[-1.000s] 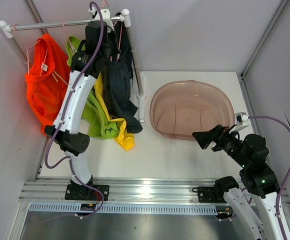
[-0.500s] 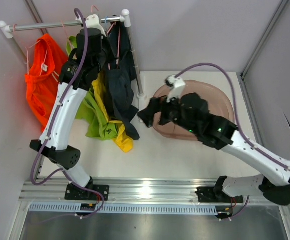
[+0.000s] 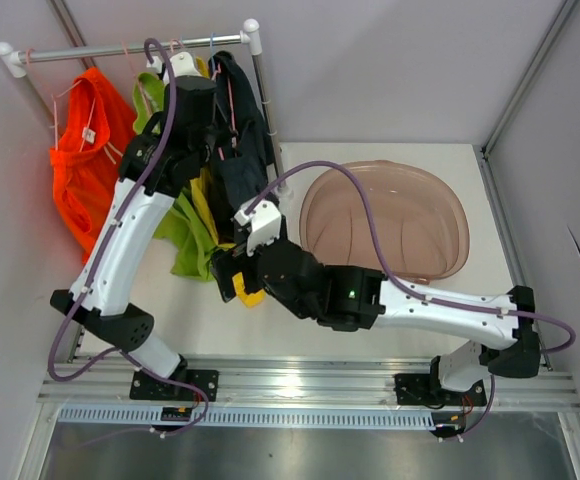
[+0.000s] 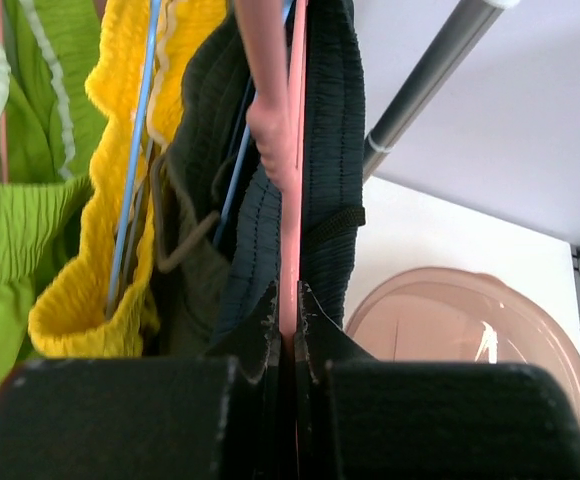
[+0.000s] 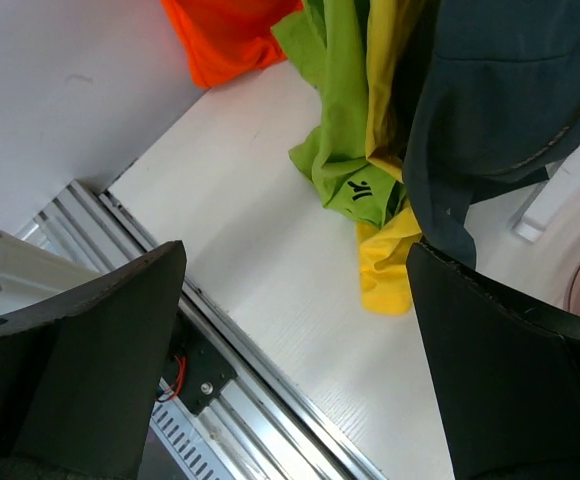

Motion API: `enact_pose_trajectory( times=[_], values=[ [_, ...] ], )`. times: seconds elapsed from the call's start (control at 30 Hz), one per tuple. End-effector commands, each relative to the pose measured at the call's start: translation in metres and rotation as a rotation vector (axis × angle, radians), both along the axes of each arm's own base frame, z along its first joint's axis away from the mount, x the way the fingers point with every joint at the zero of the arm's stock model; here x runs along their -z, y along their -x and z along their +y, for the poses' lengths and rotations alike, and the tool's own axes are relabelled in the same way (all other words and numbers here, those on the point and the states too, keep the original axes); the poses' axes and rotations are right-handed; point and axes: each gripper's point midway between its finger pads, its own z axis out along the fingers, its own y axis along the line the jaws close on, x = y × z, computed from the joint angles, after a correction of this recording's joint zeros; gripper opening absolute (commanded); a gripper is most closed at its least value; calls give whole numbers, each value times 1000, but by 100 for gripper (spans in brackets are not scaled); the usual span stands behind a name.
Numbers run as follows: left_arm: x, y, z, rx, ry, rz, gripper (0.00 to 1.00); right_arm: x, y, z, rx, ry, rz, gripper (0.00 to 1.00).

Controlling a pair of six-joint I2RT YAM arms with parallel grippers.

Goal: Remove the shorts from the hanger

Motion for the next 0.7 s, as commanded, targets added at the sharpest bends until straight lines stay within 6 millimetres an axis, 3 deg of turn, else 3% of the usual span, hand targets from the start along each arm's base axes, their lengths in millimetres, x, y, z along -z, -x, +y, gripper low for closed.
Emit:
enact_pose_trajectory(
  times=[0.0, 0.27, 0.33, 0.37, 0.4, 0.53, 0.57, 0.67],
  values=[
    [-35, 35, 9, -11, 82, -84, 0, -30, -15, 0, 111, -87, -57, 100],
    [-49, 77, 23, 40, 104, -115, 0, -19, -42, -4, 303, -72, -110, 99],
    [-48, 82, 24, 48, 107, -111, 0, -18, -46, -5, 340, -73, -123, 95],
    [-50, 87, 27, 50, 110, -119, 0, -13, -47, -1, 339, -59, -128, 90],
    [-49, 88, 27, 54, 111, -122, 0, -11, -46, 2, 332, -58, -128, 67],
    [-55, 90, 29, 57, 97, -145, 0, 0, -31, 17, 279, -51, -98, 10],
    [-57, 89, 31, 54, 85, -154, 0, 2, -27, 18, 278, -57, -88, 2],
    [-63, 85, 32, 47, 73, -177, 0, 8, -2, 22, 248, -51, -86, 0]
  ],
)
